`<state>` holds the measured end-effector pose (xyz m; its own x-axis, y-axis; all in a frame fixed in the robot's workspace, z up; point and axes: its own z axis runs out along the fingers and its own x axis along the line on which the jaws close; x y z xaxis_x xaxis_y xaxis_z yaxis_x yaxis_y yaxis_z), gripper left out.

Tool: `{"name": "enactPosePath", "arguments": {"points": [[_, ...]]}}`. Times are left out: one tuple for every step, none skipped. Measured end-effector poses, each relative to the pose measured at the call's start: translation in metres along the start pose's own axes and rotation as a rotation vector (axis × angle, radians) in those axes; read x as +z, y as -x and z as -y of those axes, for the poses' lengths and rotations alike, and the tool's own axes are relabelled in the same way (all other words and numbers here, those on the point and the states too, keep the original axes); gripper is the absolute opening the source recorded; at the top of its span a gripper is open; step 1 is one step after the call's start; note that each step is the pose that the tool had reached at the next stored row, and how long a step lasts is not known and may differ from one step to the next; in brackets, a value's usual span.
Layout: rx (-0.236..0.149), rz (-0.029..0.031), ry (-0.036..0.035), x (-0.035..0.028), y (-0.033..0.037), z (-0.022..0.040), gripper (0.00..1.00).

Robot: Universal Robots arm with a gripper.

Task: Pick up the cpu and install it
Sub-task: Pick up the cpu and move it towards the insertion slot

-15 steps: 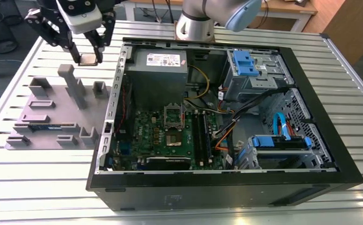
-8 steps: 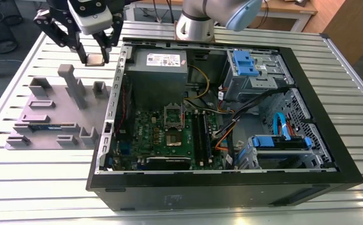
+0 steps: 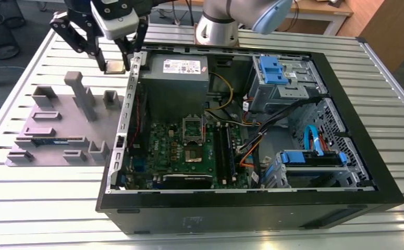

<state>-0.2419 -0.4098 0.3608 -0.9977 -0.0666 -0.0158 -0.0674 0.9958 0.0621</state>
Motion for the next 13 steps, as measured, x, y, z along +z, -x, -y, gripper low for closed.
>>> {"name": "enactPosePath", "arguments": {"points": [[0.0, 0.0, 0.0, 0.0001, 0.0023, 0.0002, 0.47], [0.0, 0.0001, 0.0001, 0.0002, 0.0045, 0.0003, 0.47], [0.0, 0.0001, 0.0, 0.0003, 0.0067, 0.0005, 0.47], [0.0, 0.0, 0.0, 0.0004, 0.0091, 0.0006, 0.47], [0.0, 0.0, 0.0, 0.0005, 0.0115, 0.0008, 0.47], [0.0, 0.0, 0.0, 0.0006, 0.0143, 0.001, 0.47], [0.0, 0.0, 0.0, 0.0007, 0.0172, 0.0012, 0.47], [0.0, 0.0, 0.0, 0.0008, 0.0203, 0.0014, 0.47], [0.0, 0.0001, 0.0001, 0.001, 0.0237, 0.0017, 0.47], [0.0, 0.0, 0.0, 0.0011, 0.0275, 0.0019, 0.47], [0.0, 0.0, 0.0001, 0.0013, 0.0311, 0.0021, 0.47], [0.0, 0.0, 0.0, 0.0014, 0.0347, 0.0024, 0.47], [0.0, 0.0, 0.0, 0.0015, 0.0383, 0.0027, 0.47]]}}
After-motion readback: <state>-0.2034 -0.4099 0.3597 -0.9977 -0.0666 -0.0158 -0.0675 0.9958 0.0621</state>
